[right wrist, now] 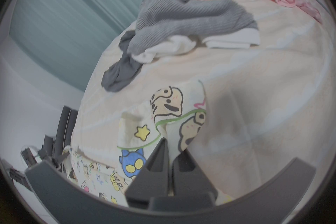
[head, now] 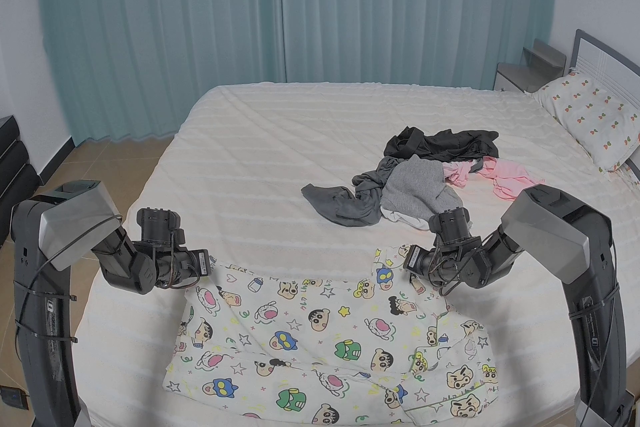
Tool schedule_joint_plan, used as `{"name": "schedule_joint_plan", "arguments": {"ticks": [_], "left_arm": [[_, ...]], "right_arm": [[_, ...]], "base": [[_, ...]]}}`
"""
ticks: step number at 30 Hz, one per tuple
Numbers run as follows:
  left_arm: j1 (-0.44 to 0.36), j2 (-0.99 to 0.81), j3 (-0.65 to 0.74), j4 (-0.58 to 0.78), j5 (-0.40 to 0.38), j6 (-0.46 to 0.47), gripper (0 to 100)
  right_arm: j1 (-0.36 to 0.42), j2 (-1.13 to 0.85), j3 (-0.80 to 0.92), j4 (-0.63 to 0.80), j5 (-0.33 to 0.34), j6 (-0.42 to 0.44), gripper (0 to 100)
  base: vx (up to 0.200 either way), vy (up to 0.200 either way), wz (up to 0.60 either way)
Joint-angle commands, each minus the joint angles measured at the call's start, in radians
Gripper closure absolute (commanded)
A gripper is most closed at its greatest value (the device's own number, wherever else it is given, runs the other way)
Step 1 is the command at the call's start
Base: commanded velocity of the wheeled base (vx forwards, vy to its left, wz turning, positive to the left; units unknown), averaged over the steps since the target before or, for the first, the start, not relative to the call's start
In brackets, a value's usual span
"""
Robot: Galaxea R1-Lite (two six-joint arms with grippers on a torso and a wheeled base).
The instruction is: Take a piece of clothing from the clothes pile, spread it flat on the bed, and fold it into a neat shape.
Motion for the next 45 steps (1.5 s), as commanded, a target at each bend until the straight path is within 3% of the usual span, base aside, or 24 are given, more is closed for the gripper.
{"name": "schedule_joint_plan", "arguments": {"ticks": [1,7,14,22,27,45], "left_arm": [[-0.001,-0.012,0.005,-0.023,0.029,-0.005,100],[0.001,-0.012,0.041,-0.072,0.057,-0.005,100],[0.004,-0.009,0.081,-0.162,0.057,-0.006,100],[0.004,-0.01,0.094,-0.171,0.057,-0.009,100],[0.004,-0.027,0.126,-0.196,0.057,-0.008,100],[0.004,-0.066,0.388,-0.497,0.045,0.003,100]], "right_arm": [[-0.024,-0.034,0.069,-0.102,-0.029,0.039,100],[-0.024,-0.111,0.207,-0.246,-0.009,0.036,100],[-0.03,-0.161,0.273,-0.305,-0.006,0.033,100],[-0.032,-0.196,0.325,-0.308,0.02,0.03,100],[-0.032,-0.226,0.406,-0.383,0.045,0.016,100],[-0.026,-0.371,0.777,-0.667,0.103,-0.091,100]], "base": [[0.0,0.0,0.0],[0.0,0.0,0.0],[0.0,0.0,0.0],[0.0,0.0,0.0],[0.0,0.0,0.0],[0.0,0.0,0.0]]}}
